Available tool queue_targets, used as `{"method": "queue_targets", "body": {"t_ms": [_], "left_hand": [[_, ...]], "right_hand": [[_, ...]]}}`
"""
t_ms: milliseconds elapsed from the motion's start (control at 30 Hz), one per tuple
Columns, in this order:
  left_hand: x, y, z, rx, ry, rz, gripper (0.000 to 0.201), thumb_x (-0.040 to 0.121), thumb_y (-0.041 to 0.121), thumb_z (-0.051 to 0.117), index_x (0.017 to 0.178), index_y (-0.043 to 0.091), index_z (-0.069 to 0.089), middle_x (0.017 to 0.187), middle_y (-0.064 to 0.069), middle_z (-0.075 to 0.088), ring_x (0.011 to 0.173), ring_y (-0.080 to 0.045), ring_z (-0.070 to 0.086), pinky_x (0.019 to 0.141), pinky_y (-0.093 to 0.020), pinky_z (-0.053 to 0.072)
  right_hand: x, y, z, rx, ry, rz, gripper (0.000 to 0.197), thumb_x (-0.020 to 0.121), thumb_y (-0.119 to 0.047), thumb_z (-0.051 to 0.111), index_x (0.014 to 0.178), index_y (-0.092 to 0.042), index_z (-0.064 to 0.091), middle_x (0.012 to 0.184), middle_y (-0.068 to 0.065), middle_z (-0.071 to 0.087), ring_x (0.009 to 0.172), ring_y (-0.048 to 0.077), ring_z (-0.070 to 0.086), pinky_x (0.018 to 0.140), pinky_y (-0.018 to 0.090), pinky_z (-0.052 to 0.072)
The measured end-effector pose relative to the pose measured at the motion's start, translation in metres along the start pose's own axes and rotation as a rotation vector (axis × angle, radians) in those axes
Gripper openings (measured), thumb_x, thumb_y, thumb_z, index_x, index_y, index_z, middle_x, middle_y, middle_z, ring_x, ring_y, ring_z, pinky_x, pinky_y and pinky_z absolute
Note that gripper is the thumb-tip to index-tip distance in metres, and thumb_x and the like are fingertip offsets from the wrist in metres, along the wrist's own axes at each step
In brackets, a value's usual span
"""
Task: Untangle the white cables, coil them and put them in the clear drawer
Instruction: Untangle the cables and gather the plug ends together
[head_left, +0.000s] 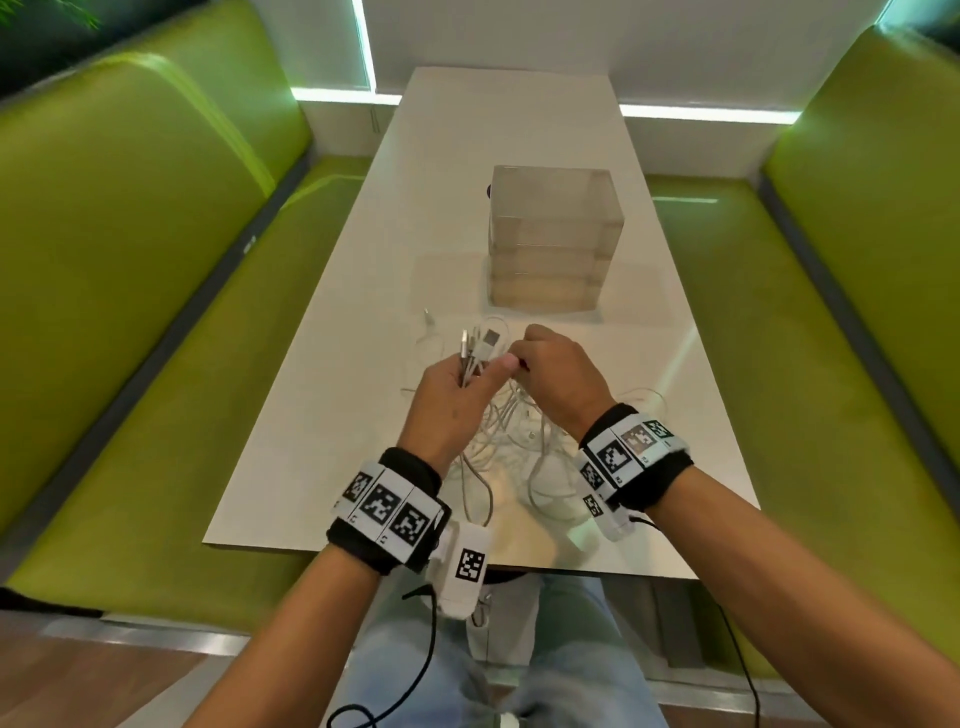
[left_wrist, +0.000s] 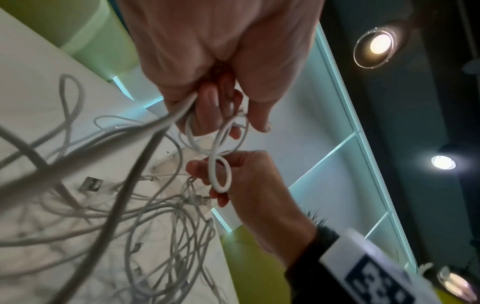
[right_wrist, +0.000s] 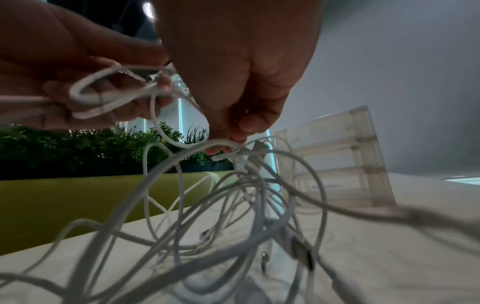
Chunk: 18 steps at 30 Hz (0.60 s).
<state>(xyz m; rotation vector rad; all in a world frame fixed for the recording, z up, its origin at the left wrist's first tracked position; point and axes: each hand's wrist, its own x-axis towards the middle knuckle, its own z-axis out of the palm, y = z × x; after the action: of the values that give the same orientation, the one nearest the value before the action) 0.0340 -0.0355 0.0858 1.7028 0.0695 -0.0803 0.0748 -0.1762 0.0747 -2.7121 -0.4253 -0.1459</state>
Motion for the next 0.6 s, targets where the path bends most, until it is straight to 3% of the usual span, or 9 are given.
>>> {"method": "queue_targets", "body": {"t_ms": [133, 267, 367, 433, 500, 600], "left_hand": [[0.004, -0.008, 0.002, 0.117, 0.017, 0.037, 0.029, 0.080, 0.038, 0.073, 0.069, 0.021, 0.053, 0.054, 0.012, 0.040, 0.048, -0.007, 0.033, 0.049, -0.024, 0.029], [0.007, -0.013, 0.002, 0.211, 0.028, 0.082, 0.018, 0.082, 0.027, 0.073, 0.089, 0.015, 0.060, 0.061, 0.012, 0.051, 0.047, 0.004, 0.045, 0.048, -0.010, 0.033], [0.009, -0.015, 0.005, 0.204, 0.004, 0.066, 0.018, 0.086, 0.025, 0.067, 0.088, 0.008, 0.063, 0.064, 0.005, 0.053, 0.059, -0.010, 0.048, 0.059, -0.024, 0.040], [0.008, -0.013, 0.008, 0.177, 0.003, 0.045, 0.021, 0.088, 0.024, 0.063, 0.083, 0.004, 0.060, 0.063, 0.003, 0.048, 0.060, -0.015, 0.044, 0.060, -0.031, 0.037], [0.007, -0.008, 0.007, 0.124, 0.014, 0.043, 0.020, 0.089, 0.022, 0.061, 0.080, 0.005, 0.059, 0.061, 0.004, 0.045, 0.057, -0.015, 0.039, 0.057, -0.032, 0.034], [0.006, 0.003, -0.004, 0.010, 0.082, 0.057, 0.019, 0.089, 0.017, 0.060, 0.072, 0.014, 0.052, 0.058, 0.004, 0.038, 0.051, -0.013, 0.032, 0.050, -0.030, 0.029]], "right_hand": [[0.003, 0.003, -0.003, 0.098, 0.034, 0.078, 0.015, 0.086, -0.014, 0.057, 0.079, -0.001, 0.064, 0.076, 0.004, 0.047, 0.073, 0.025, 0.050, 0.063, 0.028, 0.028], [0.007, 0.003, -0.006, 0.195, 0.057, 0.101, 0.024, 0.084, -0.021, 0.063, 0.073, 0.000, 0.063, 0.072, 0.008, 0.051, 0.066, 0.021, 0.046, 0.059, 0.029, 0.028], [0.008, -0.001, -0.007, 0.214, 0.055, 0.093, 0.026, 0.084, -0.021, 0.063, 0.067, -0.003, 0.056, 0.068, 0.004, 0.045, 0.062, 0.020, 0.042, 0.058, 0.029, 0.028], [0.010, -0.004, -0.004, 0.215, 0.064, 0.077, 0.020, 0.085, -0.018, 0.060, 0.069, -0.007, 0.053, 0.071, 0.002, 0.044, 0.065, 0.020, 0.043, 0.060, 0.030, 0.031], [0.010, -0.006, 0.000, 0.192, 0.050, 0.044, 0.016, 0.085, -0.016, 0.060, 0.074, -0.011, 0.051, 0.077, 0.002, 0.046, 0.069, 0.019, 0.045, 0.063, 0.032, 0.036], [0.010, 0.002, 0.008, 0.148, 0.016, 0.013, 0.017, 0.088, -0.022, 0.063, 0.085, -0.006, 0.058, 0.086, 0.007, 0.053, 0.073, 0.023, 0.052, 0.066, 0.034, 0.043]]}}
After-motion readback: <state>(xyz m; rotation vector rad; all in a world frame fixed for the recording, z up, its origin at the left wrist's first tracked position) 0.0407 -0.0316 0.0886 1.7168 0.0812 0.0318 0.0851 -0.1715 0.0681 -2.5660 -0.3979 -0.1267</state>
